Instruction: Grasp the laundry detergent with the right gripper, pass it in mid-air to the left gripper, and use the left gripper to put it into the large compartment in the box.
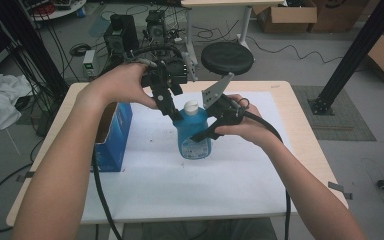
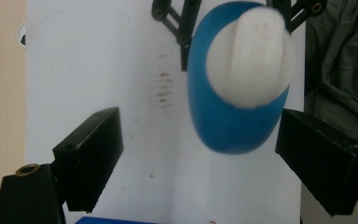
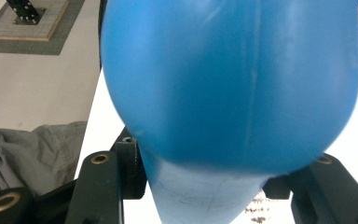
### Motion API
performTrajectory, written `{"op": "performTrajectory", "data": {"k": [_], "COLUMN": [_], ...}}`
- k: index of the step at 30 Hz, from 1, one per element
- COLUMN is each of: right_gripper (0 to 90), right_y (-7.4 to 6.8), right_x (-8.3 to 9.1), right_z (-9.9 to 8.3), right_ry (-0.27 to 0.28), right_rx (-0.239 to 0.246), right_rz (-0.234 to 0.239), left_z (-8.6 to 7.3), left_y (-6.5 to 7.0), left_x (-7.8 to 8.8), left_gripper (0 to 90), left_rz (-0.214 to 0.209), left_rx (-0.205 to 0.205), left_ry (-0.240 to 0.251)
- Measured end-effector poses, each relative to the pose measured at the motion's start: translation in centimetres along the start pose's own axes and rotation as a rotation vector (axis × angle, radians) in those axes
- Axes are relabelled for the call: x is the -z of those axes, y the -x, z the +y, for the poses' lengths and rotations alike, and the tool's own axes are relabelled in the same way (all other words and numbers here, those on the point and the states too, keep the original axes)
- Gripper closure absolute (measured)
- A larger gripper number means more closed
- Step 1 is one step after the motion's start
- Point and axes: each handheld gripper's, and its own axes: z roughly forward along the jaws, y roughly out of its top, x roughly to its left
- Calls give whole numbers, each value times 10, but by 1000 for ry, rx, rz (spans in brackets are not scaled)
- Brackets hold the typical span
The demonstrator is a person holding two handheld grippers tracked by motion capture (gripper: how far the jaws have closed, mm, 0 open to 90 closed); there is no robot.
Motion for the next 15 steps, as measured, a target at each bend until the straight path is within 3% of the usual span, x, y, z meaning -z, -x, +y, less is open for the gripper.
{"op": "performTrajectory", "data": {"k": [15], "right_gripper": [465], "right_y": [2], "right_x": [-3], "right_z": [6], "right_ry": [20], "right_rx": [-2], "right_rz": [-5], "left_z": [18], "left_y": [6], "left_x": [-8], "left_gripper": [156], "left_rz": [-17], "left_rx": [-22], "left_ry": [-53]}}
